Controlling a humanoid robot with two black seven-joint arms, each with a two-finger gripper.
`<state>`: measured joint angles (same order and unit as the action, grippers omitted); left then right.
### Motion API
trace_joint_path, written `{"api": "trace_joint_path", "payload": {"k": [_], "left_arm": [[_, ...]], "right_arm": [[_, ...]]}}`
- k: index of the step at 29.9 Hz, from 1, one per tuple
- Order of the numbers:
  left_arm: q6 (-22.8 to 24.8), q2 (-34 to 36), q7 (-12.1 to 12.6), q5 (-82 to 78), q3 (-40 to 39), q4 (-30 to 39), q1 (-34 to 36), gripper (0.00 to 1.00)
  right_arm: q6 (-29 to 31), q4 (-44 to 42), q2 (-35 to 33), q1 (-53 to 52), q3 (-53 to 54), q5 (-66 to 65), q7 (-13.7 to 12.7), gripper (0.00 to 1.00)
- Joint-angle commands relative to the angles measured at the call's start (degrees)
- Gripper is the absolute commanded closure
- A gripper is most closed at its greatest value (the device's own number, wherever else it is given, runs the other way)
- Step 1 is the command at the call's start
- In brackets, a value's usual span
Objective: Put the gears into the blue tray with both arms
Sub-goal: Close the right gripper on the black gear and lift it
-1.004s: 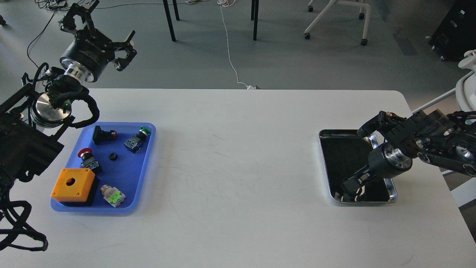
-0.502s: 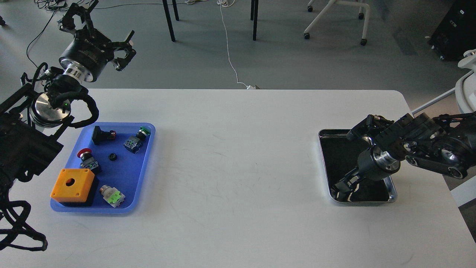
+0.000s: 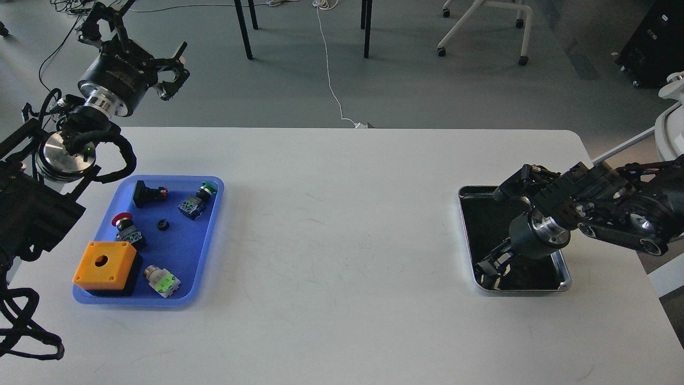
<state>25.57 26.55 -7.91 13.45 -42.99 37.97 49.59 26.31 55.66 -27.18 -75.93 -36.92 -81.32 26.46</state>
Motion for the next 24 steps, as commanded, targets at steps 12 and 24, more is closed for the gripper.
{"api": "trace_joint_path", "payload": {"k": [12, 24], "left_arm": [[0.9, 1.2, 0.0, 0.0, -0.2, 0.0, 0.0, 0.02], [0.9, 1.8, 0.0, 0.1, -0.2, 0.0, 0.0, 0.02]], "right_arm": [[0.5, 1.6, -1.6, -1.0, -0.5, -0.4, 0.8, 0.73], [0.5, 2.5, -2.4, -4.0, -1.0, -0.3, 1.5, 0.79]]}}
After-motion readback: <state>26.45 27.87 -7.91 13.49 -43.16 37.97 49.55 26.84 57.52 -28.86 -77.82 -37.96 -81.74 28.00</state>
